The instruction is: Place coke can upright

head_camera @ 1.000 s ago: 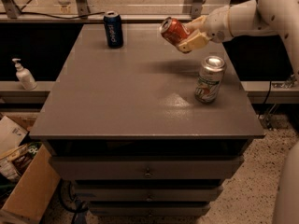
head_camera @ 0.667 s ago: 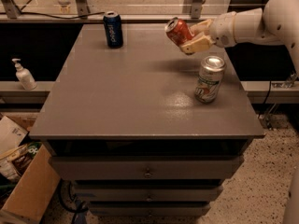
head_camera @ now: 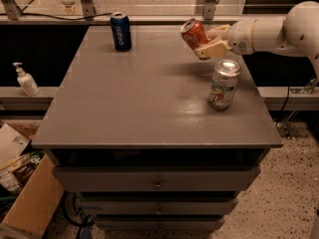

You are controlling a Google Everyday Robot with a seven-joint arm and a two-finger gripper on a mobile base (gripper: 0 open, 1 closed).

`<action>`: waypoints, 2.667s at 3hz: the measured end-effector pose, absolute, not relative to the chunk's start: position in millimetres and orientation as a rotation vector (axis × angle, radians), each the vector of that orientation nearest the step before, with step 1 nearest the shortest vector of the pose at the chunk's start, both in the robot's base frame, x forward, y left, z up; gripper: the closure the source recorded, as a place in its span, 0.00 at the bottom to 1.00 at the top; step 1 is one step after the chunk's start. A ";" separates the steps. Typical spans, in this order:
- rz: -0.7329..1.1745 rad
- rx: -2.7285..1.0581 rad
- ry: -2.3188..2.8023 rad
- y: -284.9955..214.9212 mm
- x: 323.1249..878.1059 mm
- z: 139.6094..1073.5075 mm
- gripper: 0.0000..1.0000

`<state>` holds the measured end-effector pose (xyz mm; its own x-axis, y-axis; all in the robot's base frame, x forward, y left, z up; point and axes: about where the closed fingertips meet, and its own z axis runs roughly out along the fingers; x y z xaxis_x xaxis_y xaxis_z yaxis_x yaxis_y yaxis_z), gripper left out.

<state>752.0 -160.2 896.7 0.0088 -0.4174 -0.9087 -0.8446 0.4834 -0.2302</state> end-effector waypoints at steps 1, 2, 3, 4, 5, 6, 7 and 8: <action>0.525 -1.069 1.583 -159.9 754.5 895.3 1.00; 0.608 -0.961 1.543 -171.5 758.8 894.6 1.00; 0.677 -0.864 1.501 -189.2 763.3 894.4 1.00; 0.715 -0.825 1.481 -204.2 764.9 889.4 1.00; 0.750 -0.824 1.487 -212.7 766.9 879.3 1.00; 0.773 -0.832 1.513 -219.6 765.7 866.8 1.00; 0.781 -0.829 1.546 -230.9 761.8 854.8 1.00; 0.786 -0.813 1.581 -241.5 756.8 841.6 1.00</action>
Offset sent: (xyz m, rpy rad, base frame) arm 0.0124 -0.0419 -0.0005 0.3774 0.0102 -0.0515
